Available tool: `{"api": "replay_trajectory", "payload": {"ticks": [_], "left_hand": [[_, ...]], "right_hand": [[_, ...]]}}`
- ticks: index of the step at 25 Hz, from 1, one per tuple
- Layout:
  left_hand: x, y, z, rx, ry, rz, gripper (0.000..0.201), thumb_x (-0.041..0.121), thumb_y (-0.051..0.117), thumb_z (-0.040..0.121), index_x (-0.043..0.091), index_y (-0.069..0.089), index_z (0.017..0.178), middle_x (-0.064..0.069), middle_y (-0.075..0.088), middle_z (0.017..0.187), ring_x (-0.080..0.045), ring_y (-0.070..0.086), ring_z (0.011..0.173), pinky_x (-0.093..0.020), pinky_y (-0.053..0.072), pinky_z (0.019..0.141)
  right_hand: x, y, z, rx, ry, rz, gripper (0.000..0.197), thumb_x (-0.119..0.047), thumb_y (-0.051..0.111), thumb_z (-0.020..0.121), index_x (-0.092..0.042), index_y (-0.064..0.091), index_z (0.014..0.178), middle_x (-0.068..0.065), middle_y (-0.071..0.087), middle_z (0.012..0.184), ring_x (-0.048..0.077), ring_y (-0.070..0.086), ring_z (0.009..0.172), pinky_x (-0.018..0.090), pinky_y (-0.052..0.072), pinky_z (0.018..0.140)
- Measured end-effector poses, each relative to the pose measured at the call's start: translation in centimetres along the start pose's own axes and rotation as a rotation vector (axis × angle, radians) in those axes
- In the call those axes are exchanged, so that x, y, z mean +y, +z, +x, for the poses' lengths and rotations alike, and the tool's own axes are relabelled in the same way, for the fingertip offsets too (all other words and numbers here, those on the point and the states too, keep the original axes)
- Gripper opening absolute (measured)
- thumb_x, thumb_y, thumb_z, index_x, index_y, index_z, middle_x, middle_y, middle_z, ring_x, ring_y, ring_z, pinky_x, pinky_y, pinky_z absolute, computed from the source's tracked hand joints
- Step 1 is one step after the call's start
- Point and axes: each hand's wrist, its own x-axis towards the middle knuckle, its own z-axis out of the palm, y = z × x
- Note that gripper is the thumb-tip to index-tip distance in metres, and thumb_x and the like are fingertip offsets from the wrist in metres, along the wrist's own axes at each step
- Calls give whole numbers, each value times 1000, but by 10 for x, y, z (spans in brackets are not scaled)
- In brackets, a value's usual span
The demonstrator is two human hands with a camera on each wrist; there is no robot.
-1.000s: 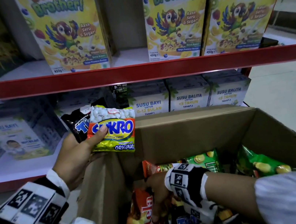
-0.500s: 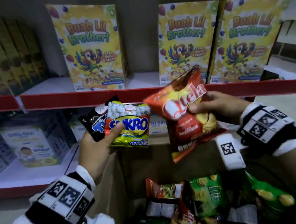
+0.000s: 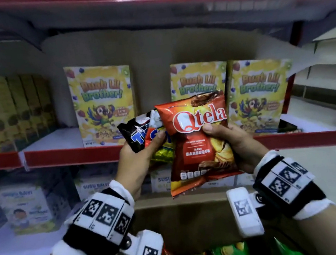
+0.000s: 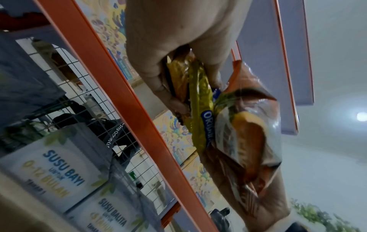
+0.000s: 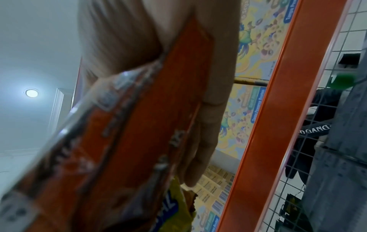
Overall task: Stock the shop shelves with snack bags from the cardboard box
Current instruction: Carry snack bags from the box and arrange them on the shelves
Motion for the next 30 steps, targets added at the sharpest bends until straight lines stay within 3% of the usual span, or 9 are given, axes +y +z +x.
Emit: {"api": "replay_trajectory", "payload": {"ticks": [4, 8, 11, 14, 18, 22, 25, 27, 30], "left_hand": [[0, -2, -4, -175, -104, 35, 56, 39, 78, 60, 16, 66, 109, -5, 75, 98, -23, 72, 93, -33, 56, 73], [12, -13, -2, -322, -70, 149, 38, 22, 77, 67, 19, 66, 103, -5, 75, 100, -21, 72, 92, -25, 58, 66], [18, -20, 3, -369, -42, 195, 32, 21, 77, 66, 28, 70, 97, -1, 75, 101, -16, 72, 92, -22, 57, 67], [17, -26, 9, -324, -52, 209, 35, 28, 77, 63, 26, 69, 98, -1, 75, 98, -17, 72, 89, -24, 58, 64], [10, -31, 24, -289, -45, 270, 45, 36, 75, 62, 24, 64, 104, 4, 75, 99, -13, 72, 91, -26, 59, 70], [5, -33, 36, -342, -12, 287, 38, 19, 75, 64, 25, 65, 101, 10, 75, 95, -5, 71, 86, -13, 54, 61], [-2, -38, 48, -338, -25, 316, 38, 18, 75, 64, 28, 67, 99, 12, 75, 96, -2, 71, 87, -10, 53, 63], [-1, -41, 54, -259, -28, 313, 35, 26, 74, 60, 34, 66, 92, 19, 74, 91, 3, 70, 83, -7, 51, 60], [4, -38, 45, -48, -47, 276, 42, 35, 69, 55, 37, 60, 96, 30, 71, 87, 11, 66, 82, -3, 49, 59]], "right_hand": [[-4, -6, -3, 39, 4, -20, 84, -41, 94, 31, -8, 64, 102, 16, 73, 91, 29, 72, 74, 35, 58, 62], [-4, -9, -2, 41, -9, -16, 88, -43, 93, 33, -8, 61, 107, 18, 73, 96, 30, 72, 78, 39, 59, 69], [-2, -8, 4, 35, -38, -16, 86, -40, 92, 40, -10, 58, 113, 17, 72, 101, 32, 71, 85, 40, 59, 72], [2, -5, 12, 52, -45, -16, 69, -33, 82, 55, -10, 56, 115, 14, 73, 100, 30, 72, 85, 35, 58, 67], [12, -7, 27, 85, -46, -55, 59, -31, 80, 63, -13, 57, 114, 12, 73, 101, 29, 72, 87, 32, 57, 67], [25, -11, 40, 154, -86, -50, 55, -29, 76, 66, -13, 58, 115, 9, 74, 98, 27, 73, 86, 32, 57, 65], [35, -12, 53, 161, -95, -40, 41, -30, 76, 64, -18, 67, 103, 9, 75, 97, 26, 73, 83, 30, 57, 62], [34, -8, 61, 179, -86, -14, 37, -31, 75, 66, -20, 69, 101, 7, 74, 99, 26, 73, 85, 31, 58, 63], [35, 12, 66, 243, -39, 1, 53, -34, 78, 65, -17, 63, 113, 5, 74, 104, 25, 72, 91, 34, 58, 69]]}}
